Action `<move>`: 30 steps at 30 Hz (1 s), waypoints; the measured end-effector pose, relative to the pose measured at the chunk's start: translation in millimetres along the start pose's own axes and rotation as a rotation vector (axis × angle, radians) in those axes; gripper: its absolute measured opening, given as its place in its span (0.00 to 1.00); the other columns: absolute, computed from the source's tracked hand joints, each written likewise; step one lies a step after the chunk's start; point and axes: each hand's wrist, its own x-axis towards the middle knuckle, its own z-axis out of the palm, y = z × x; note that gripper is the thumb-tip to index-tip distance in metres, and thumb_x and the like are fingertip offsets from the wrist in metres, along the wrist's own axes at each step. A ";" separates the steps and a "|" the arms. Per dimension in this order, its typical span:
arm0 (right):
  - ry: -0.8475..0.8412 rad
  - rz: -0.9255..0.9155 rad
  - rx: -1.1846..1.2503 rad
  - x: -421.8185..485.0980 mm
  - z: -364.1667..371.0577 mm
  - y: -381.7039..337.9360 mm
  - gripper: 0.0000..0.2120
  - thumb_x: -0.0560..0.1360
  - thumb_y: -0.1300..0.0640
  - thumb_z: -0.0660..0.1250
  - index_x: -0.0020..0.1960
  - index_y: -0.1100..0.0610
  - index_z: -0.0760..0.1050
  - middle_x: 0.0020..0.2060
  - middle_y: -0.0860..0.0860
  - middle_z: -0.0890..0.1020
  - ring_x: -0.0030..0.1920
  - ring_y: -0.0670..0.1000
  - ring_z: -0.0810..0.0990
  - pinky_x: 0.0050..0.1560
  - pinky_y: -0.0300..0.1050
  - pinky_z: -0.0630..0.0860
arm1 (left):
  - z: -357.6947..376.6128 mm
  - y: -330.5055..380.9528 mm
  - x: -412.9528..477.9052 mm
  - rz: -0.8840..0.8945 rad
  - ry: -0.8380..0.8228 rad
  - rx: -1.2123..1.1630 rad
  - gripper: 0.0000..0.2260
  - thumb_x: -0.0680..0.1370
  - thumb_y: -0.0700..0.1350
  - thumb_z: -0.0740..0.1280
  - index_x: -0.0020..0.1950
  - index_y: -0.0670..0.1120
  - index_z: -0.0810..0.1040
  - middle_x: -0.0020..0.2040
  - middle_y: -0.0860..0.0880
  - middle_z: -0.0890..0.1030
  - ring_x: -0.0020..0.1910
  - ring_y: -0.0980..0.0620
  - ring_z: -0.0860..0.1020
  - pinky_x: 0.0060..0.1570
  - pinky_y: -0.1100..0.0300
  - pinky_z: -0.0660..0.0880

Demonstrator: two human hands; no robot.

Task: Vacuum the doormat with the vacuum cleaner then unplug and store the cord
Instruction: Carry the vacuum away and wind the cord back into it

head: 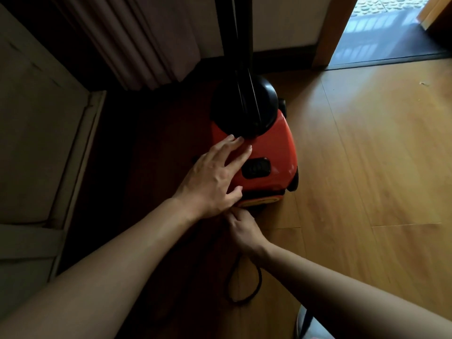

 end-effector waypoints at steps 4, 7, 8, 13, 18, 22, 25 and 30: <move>-0.048 0.126 0.081 14.6 -2.4 14.6 0.14 0.86 0.51 0.57 0.53 0.56 0.79 0.43 0.50 0.82 0.38 0.43 0.82 0.39 0.39 0.78 | 1.5 -4.2 -2.0 0.025 -0.022 0.022 0.40 0.74 0.59 0.67 0.81 0.50 0.51 0.80 0.50 0.48 0.80 0.51 0.45 0.76 0.48 0.57; -0.014 0.217 0.056 15.7 -19.8 31.8 0.16 0.85 0.49 0.60 0.56 0.62 0.78 0.38 0.54 0.80 0.32 0.46 0.77 0.33 0.40 0.71 | 7.5 -6.3 -3.9 0.048 -0.035 0.068 0.47 0.71 0.61 0.71 0.81 0.49 0.48 0.81 0.49 0.46 0.80 0.51 0.42 0.76 0.49 0.56; -0.005 0.237 0.079 14.7 -28.0 35.9 0.16 0.84 0.47 0.62 0.56 0.60 0.79 0.39 0.58 0.81 0.33 0.51 0.78 0.34 0.46 0.73 | 9.6 -7.0 -4.0 0.051 -0.039 0.089 0.49 0.70 0.61 0.72 0.81 0.49 0.47 0.81 0.48 0.45 0.80 0.50 0.42 0.77 0.49 0.55; 0.051 0.321 0.179 17.1 -70.8 39.9 0.07 0.82 0.54 0.66 0.58 0.55 0.78 0.42 0.57 0.80 0.33 0.53 0.74 0.33 0.50 0.70 | 14.1 -10.1 -3.0 0.068 -0.005 0.128 0.54 0.65 0.58 0.78 0.81 0.46 0.49 0.81 0.45 0.48 0.80 0.48 0.45 0.76 0.51 0.53; 0.040 0.324 0.066 13.4 -109.8 33.5 0.08 0.82 0.57 0.67 0.57 0.58 0.82 0.32 0.46 0.80 0.25 0.42 0.72 0.26 0.38 0.67 | 14.9 -11.9 -2.5 0.075 0.008 0.147 0.55 0.64 0.58 0.79 0.81 0.46 0.50 0.81 0.44 0.49 0.80 0.47 0.46 0.76 0.51 0.52; 0.040 0.295 -0.163 5.9 -141.1 27.0 0.13 0.81 0.51 0.68 0.45 0.61 0.80 0.29 0.47 0.73 0.23 0.41 0.67 0.23 0.35 0.63 | 14.4 -12.7 -2.3 0.086 0.012 0.158 0.54 0.64 0.57 0.79 0.81 0.45 0.52 0.80 0.43 0.50 0.80 0.46 0.47 0.75 0.50 0.53; 0.080 0.298 -0.191 0.8 -165.4 22.5 0.15 0.79 0.46 0.71 0.43 0.59 0.79 0.27 0.47 0.69 0.25 0.43 0.64 0.24 0.36 0.61 | 14.7 -11.3 -2.9 0.086 0.027 0.145 0.54 0.64 0.57 0.79 0.80 0.45 0.52 0.80 0.42 0.52 0.80 0.45 0.49 0.74 0.50 0.53; 0.139 0.346 0.100 -0.9 -174.5 6.3 0.11 0.79 0.50 0.71 0.46 0.58 0.79 0.29 0.47 0.67 0.27 0.45 0.62 0.28 0.41 0.58 | 15.9 -9.6 -2.8 0.076 0.040 0.124 0.53 0.64 0.56 0.79 0.80 0.45 0.52 0.80 0.43 0.51 0.80 0.46 0.48 0.74 0.49 0.54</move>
